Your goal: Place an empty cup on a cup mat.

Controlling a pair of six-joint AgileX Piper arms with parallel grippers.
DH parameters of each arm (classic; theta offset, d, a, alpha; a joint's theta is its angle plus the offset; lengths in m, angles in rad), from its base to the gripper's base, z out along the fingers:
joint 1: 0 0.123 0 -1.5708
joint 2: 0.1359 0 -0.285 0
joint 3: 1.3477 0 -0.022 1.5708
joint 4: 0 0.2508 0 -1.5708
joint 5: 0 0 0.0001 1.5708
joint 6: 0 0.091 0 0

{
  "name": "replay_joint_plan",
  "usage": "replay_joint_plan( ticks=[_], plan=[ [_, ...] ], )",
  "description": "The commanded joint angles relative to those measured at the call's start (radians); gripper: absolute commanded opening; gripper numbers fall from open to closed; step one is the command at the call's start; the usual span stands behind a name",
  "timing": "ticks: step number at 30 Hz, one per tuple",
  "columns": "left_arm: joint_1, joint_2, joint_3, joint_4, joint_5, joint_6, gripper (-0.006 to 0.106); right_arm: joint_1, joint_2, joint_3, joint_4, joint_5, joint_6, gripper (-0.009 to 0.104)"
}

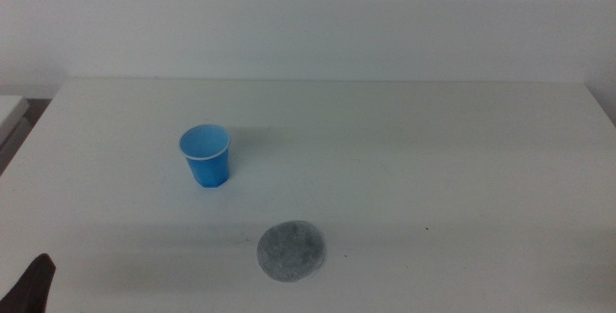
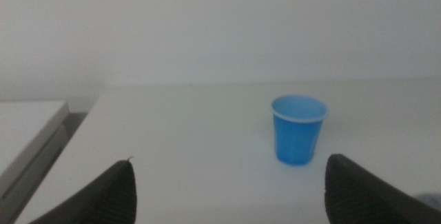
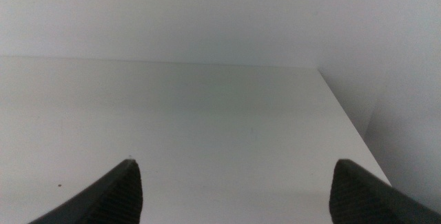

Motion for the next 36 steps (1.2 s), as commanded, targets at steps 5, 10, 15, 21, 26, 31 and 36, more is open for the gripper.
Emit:
replay_joint_plan(
  ticks=[5, 10, 15, 21, 26, 31, 36],
  plan=[
    [0.001, 0.304, -0.296, -0.002, 0.195, 0.000, 0.094, 0.001, -0.005, 0.003, -0.007, -0.007, -0.004, 0.093],
    [0.001, 0.655, -0.585, -0.002, 0.328, 0.005, 0.094, 0.001, -0.005, 0.003, -0.007, -0.007, -0.004, 0.093],
    [0.001, 0.938, -0.828, -0.046, 0.409, 0.005, 0.094, 0.001, -0.005, 0.003, -0.007, -0.007, -0.004, 0.093],
    [-0.010, 1.219, -1.098, -0.112, 0.623, 0.019, 0.094, 0.001, -0.005, 0.003, -0.007, -0.007, -0.004, 0.093],
    [-0.041, 1.439, -1.287, -0.110, 0.744, -0.057, 0.094, 0.001, -0.005, 0.003, -0.007, -0.007, -0.004, 0.093],
    [-0.059, 1.642, -1.434, -0.124, 0.764, -0.053, 0.094, 0.001, -0.005, 0.003, -0.007, -0.007, -0.004, 0.093],
    [-0.059, 1.777, -1.495, -0.157, 0.765, -0.053, 0.094, 0.001, -0.005, 0.003, -0.007, -0.007, -0.004, 0.093]
  ],
)
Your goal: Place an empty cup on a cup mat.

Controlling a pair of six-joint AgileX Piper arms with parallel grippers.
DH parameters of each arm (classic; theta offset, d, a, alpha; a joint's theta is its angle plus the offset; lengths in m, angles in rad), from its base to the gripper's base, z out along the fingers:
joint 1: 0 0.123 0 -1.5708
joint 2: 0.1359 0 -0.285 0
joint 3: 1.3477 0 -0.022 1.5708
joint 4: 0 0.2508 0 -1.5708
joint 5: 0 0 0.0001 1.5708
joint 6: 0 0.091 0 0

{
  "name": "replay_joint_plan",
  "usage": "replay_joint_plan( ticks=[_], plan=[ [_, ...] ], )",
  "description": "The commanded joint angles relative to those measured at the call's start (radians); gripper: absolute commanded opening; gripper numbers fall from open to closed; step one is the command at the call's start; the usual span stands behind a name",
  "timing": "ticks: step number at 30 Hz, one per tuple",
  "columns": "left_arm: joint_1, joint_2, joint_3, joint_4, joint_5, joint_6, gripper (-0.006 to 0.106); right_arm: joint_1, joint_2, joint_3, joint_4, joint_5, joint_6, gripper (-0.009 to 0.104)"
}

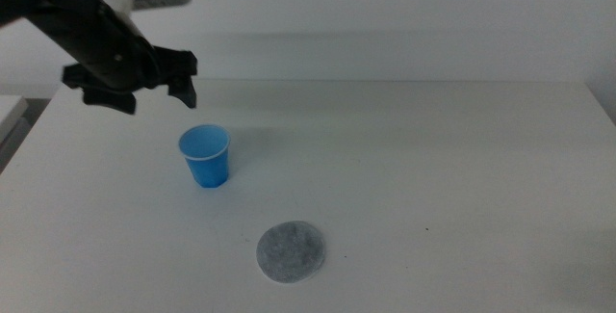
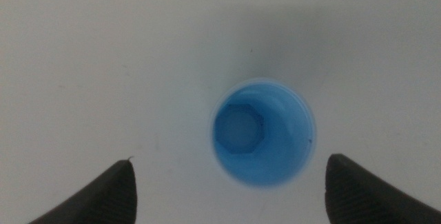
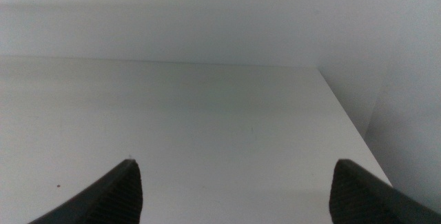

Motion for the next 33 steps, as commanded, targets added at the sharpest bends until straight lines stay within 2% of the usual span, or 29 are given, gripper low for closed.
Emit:
replay_joint_plan(
  ticks=[1, 5, 16, 19, 21, 23, 29, 30, 33],
  plan=[
    [-0.003, 0.054, -0.030, -0.027, 0.000, -0.001, 0.094, 0.001, -0.005, 0.003, -0.007, -0.007, -0.004, 0.093],
    [-0.003, 0.118, -0.044, -0.050, -0.006, 0.024, 0.094, 0.001, -0.005, 0.003, -0.007, -0.007, -0.004, 0.093],
    [-0.003, 0.243, -0.044, 0.003, -0.096, 0.047, 0.094, 0.001, -0.005, 0.003, -0.007, -0.007, -0.004, 0.093],
    [-0.003, 0.281, -0.044, 0.003, -0.135, 0.052, 0.089, 0.001, -0.005, 0.003, -0.007, -0.007, -0.004, 0.093],
    [-0.003, 0.294, -0.044, 0.003, -0.140, 0.052, 0.082, 0.001, -0.005, 0.003, -0.007, -0.007, -0.004, 0.093],
    [-0.003, 0.301, -0.044, 0.003, -0.135, 0.057, 0.066, 0.001, -0.005, 0.003, -0.007, -0.007, -0.004, 0.093],
    [-0.003, 0.262, -0.045, -0.024, -0.063, 0.050, 0.002, 0.001, -0.005, 0.003, -0.007, -0.007, -0.004, 0.093],
    [-0.005, 0.244, -0.045, -0.037, -0.049, 0.054, -0.002, 0.001, -0.005, 0.003, -0.007, -0.007, -0.004, 0.093],
    [-0.042, 0.172, -0.006, -0.044, -0.044, 0.052, -0.002, 0.001, -0.005, 0.003, -0.007, -0.007, -0.004, 0.093]
  ],
)
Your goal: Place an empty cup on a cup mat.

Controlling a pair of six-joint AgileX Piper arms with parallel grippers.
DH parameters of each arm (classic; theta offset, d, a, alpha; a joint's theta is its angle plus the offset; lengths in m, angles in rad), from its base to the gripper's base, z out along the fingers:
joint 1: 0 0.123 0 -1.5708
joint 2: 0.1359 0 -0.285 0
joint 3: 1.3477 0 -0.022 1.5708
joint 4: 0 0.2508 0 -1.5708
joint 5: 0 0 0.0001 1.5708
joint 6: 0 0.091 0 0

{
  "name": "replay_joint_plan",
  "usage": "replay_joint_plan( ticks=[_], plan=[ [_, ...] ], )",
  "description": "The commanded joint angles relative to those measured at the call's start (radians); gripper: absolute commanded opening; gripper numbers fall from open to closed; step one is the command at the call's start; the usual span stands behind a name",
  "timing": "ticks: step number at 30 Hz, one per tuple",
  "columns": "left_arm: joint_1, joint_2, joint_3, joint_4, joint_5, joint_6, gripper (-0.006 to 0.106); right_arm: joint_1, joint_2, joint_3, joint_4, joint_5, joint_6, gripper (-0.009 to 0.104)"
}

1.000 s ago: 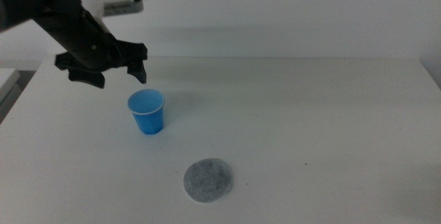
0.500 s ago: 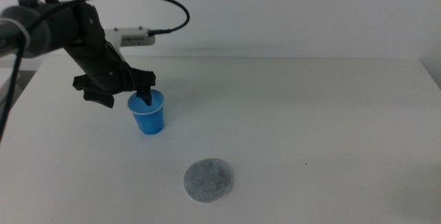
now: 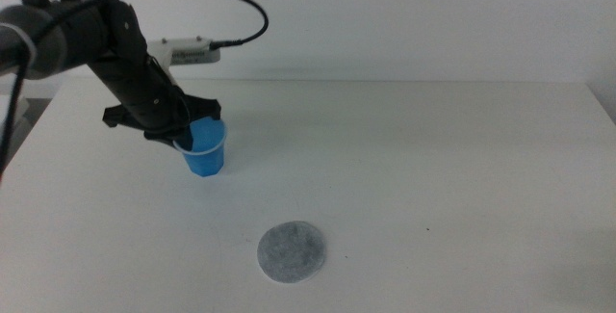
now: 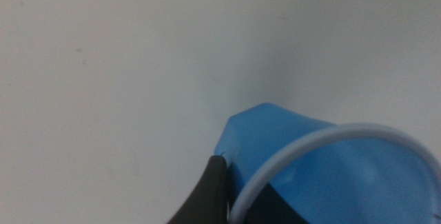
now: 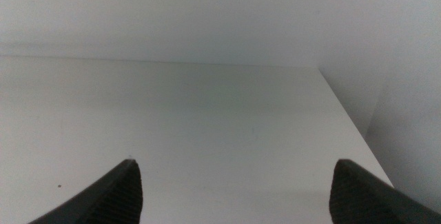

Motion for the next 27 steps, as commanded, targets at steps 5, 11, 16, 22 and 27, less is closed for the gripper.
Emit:
replay_joint_plan(
  ticks=[5, 11, 16, 22, 27],
  plan=[
    [-0.158, -0.168, 0.121, -0.023, -0.003, -0.065, -0.002, 0.001, -0.005, 0.003, -0.007, -0.007, -0.004, 0.093],
    [-0.327, -0.202, 0.230, -0.023, -0.051, -0.127, -0.002, 0.001, -0.005, 0.003, -0.007, -0.007, -0.004, 0.093],
    [-0.403, -0.202, 0.297, -0.018, -0.082, -0.168, -0.002, 0.001, -0.005, 0.003, -0.007, -0.007, -0.004, 0.093],
    [-0.419, -0.196, 0.337, -0.018, -0.113, -0.194, 0.000, 0.001, -0.005, 0.003, -0.007, -0.007, -0.004, 0.093],
    [-0.419, -0.195, 0.337, 0.017, -0.130, -0.212, 0.027, 0.001, -0.005, 0.003, -0.007, -0.007, -0.004, 0.093]
  ],
)
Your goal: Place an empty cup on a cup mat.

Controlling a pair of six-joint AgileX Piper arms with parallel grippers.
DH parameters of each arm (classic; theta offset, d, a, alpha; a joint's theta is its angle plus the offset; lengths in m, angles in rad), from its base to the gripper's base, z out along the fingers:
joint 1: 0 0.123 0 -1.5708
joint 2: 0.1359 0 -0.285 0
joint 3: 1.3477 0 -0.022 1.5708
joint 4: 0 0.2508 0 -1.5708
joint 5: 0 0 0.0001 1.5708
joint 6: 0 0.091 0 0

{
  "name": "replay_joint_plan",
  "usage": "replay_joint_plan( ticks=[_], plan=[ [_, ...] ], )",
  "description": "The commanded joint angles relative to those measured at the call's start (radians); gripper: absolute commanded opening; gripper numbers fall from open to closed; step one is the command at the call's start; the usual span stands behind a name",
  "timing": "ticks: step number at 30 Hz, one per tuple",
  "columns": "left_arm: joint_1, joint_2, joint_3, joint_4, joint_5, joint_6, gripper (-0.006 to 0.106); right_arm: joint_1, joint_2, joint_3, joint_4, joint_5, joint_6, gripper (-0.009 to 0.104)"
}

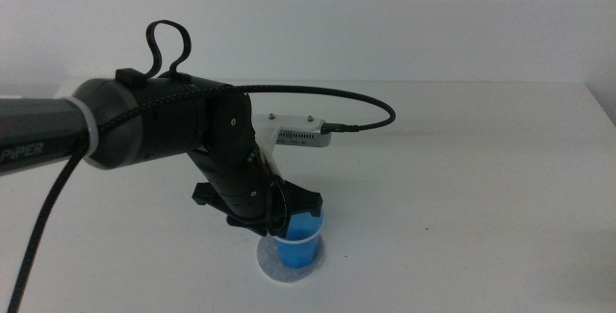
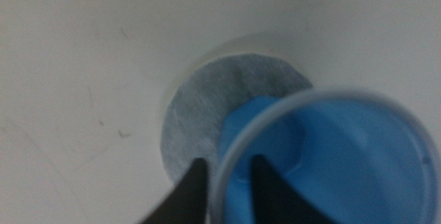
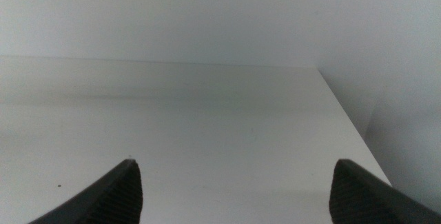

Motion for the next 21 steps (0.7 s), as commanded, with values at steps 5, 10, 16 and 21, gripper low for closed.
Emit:
replay_joint_plan(
  ticks=[5, 10, 16, 21],
  plan=[
    [0.001, -0.020, -0.005, 0.029, 0.045, 0.035, 0.087, 0.001, -0.005, 0.003, -0.007, -0.007, -0.004, 0.093],
    [0.030, -0.171, -0.027, 0.039, 0.142, 0.063, 0.094, 0.001, -0.005, 0.003, -0.007, -0.007, -0.004, 0.093],
    [0.015, -0.517, -0.014, 0.292, 0.447, -0.166, 0.094, 0.001, -0.005, 0.003, -0.007, -0.007, -0.004, 0.093],
    [0.011, -0.749, 0.149, 0.463, 0.447, -0.172, 0.094, 0.001, -0.005, 0.003, -0.007, -0.007, -0.004, 0.093]
  ],
)
